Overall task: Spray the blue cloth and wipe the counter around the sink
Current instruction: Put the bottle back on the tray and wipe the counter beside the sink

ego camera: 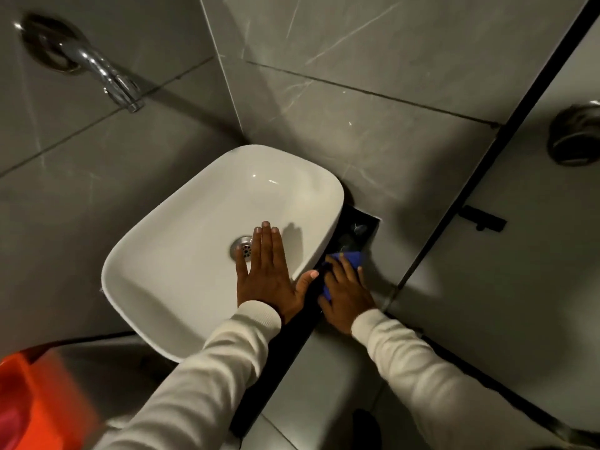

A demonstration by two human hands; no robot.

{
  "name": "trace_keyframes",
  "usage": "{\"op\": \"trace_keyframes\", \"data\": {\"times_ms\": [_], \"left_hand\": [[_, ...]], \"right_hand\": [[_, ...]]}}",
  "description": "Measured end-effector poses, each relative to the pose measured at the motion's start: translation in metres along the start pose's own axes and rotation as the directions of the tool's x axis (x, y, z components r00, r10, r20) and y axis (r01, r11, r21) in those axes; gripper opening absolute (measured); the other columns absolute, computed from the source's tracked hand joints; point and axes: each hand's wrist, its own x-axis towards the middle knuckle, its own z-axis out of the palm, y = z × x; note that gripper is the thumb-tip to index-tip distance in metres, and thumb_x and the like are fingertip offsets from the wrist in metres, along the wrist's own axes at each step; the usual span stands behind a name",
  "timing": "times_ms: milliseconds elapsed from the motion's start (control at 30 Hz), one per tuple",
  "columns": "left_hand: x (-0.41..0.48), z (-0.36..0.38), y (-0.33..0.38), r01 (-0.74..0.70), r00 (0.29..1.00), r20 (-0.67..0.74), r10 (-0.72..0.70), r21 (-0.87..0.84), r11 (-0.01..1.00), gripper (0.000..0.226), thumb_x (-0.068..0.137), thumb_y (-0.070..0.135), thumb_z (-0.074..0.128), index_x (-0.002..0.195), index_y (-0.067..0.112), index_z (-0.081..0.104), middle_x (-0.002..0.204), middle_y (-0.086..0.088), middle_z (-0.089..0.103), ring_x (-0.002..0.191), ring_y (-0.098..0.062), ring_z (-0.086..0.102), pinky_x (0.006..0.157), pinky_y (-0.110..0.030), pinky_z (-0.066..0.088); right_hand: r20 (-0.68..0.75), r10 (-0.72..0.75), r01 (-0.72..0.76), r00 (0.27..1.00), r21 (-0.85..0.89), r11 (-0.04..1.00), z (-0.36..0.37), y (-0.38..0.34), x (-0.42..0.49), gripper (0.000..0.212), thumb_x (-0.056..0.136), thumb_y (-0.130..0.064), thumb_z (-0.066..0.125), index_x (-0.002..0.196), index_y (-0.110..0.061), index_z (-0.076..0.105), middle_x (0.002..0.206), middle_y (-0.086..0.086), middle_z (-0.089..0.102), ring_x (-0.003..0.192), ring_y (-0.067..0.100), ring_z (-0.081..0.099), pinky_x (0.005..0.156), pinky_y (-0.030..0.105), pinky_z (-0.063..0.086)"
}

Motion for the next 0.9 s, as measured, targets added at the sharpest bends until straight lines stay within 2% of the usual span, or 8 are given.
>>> {"op": "trace_keyframes", "data": {"times_ms": [100,233,333,500,667,767,900], "left_hand": [[0.014,0.006,0.008,0.02,1.0,-0.014,-0.019,0.025,0.999,0.096,0.076,0.075,0.008,0.146,0.014,-0.015,0.16,-0.005,-0.014,0.146,-0.019,-0.017,0.116,-0.05,-0.012],[0.019,0.009,0.013,0.052,0.999,-0.014,-0.051,0.033,0.998,0.096,0.077,0.075,0.012,0.146,0.014,-0.013,0.16,-0.005,-0.011,0.147,-0.02,-0.014,0.117,-0.052,-0.007],[0.024,0.008,0.018,0.085,0.996,-0.025,-0.084,0.021,0.996,0.096,0.076,0.075,0.012,0.146,0.014,-0.012,0.161,-0.006,-0.01,0.147,-0.02,-0.014,0.117,-0.052,-0.006],[0.026,0.01,0.02,0.151,0.988,-0.032,-0.149,0.04,0.988,0.097,0.075,0.077,0.009,0.146,0.015,-0.013,0.16,-0.005,-0.011,0.144,-0.017,-0.02,0.117,-0.052,-0.007],[0.024,0.011,0.019,0.206,0.979,-0.013,-0.205,0.029,0.978,0.098,0.075,0.079,0.009,0.146,0.015,-0.015,0.16,-0.004,-0.012,0.143,-0.015,-0.022,0.119,-0.053,-0.005],[0.017,0.011,0.018,0.24,0.971,0.019,-0.24,0.01,0.971,0.1,0.073,0.08,0.007,0.145,0.016,-0.017,0.16,-0.002,-0.016,0.143,-0.015,-0.022,0.119,-0.051,-0.006],[-0.003,0.008,0.008,0.249,0.965,0.083,-0.249,0.016,0.968,0.099,0.071,0.081,0.005,0.143,0.018,-0.024,0.152,0.004,-0.03,0.14,-0.013,-0.029,0.119,-0.05,-0.009]], "right_hand": [[-0.027,0.113,-0.111,0.993,0.066,0.992,-0.023,0.03,0.043,0.058,0.085,-0.036,0.052,0.14,-0.025,0.038,0.16,0.001,0.023,0.15,0.026,0.009,0.12,0.056,0.014],[-0.091,0.142,-0.136,0.986,0.07,0.988,-0.019,0.025,0.032,0.052,0.085,-0.035,0.05,0.135,-0.02,0.047,0.155,0.009,0.034,0.147,0.036,0.018,0.117,0.058,0.02],[-0.07,0.015,-0.016,0.997,-0.016,1.0,-0.007,0.015,0.011,0.05,0.08,-0.036,0.048,0.126,-0.016,0.055,0.149,0.014,0.044,0.142,0.041,0.03,0.11,0.066,0.025],[0.005,-0.094,0.094,0.996,-0.063,0.994,-0.024,0.045,0.058,0.046,0.082,-0.034,0.049,0.125,-0.019,0.052,0.149,0.009,0.042,0.147,0.032,0.021,0.118,0.061,0.008],[-0.028,-0.152,0.15,0.988,-0.07,0.986,-0.024,0.054,0.064,0.042,0.082,-0.036,0.049,0.122,-0.021,0.052,0.145,0.006,0.048,0.144,0.032,0.029,0.116,0.063,0.015],[-0.063,-0.05,0.048,0.997,-0.03,0.998,-0.03,0.061,0.077,0.045,0.087,-0.038,0.049,0.127,-0.018,0.05,0.148,0.009,0.044,0.145,0.03,0.026,0.116,0.063,0.013],[-0.018,0.073,-0.074,0.997,-0.027,0.997,-0.039,0.075,0.097,0.052,0.093,-0.043,0.045,0.138,-0.017,0.041,0.157,0.007,0.031,0.148,0.029,0.016,0.116,0.062,0.013]]}}
